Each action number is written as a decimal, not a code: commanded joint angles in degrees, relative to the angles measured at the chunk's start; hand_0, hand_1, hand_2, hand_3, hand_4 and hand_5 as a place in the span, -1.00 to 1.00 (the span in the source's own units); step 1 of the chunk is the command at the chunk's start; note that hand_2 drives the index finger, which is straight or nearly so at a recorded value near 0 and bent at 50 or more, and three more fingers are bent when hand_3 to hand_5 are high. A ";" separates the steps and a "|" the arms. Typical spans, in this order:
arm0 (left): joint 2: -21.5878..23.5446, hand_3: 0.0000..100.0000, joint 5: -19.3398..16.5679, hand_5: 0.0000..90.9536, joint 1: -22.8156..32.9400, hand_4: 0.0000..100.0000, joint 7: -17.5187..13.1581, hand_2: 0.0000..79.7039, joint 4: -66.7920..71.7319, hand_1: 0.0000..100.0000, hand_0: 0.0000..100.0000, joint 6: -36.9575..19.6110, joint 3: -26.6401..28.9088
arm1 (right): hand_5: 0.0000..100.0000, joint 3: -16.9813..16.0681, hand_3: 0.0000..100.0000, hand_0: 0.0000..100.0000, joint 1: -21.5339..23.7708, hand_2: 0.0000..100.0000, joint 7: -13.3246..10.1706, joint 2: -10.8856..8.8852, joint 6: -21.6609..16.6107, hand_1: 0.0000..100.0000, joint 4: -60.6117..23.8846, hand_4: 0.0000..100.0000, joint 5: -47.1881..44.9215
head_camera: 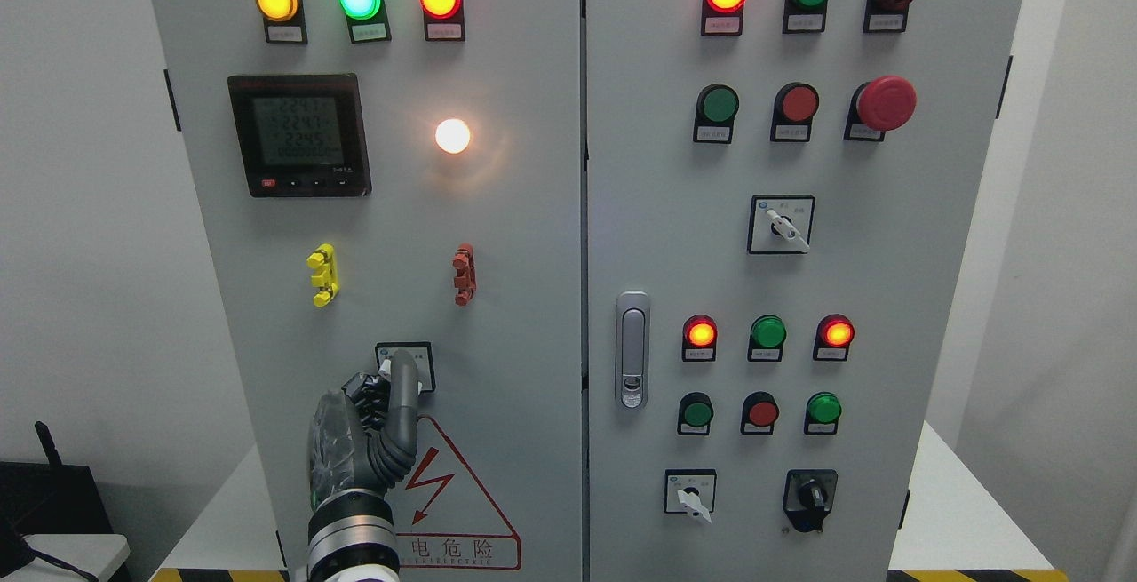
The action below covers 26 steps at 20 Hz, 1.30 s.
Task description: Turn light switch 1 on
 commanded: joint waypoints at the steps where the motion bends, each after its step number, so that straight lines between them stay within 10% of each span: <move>1: -0.09 0.62 0.01 0.90 0.25 0.75 -0.01 0.06 -0.20 -0.66 -0.30 -0.25 -0.05 | -1.00 0.00 -1.00 -0.76 0.00 -1.00 0.04 0.00 0.04 -0.22 0.00 -1.00 -1.05; 26: -0.17 0.70 0.19 0.90 3.94 0.78 0.96 0.17 -3.18 -0.66 -0.35 -0.95 -0.23 | -1.00 0.00 -1.00 -0.76 0.00 -1.00 0.04 0.00 0.04 -0.22 0.00 -1.00 -0.97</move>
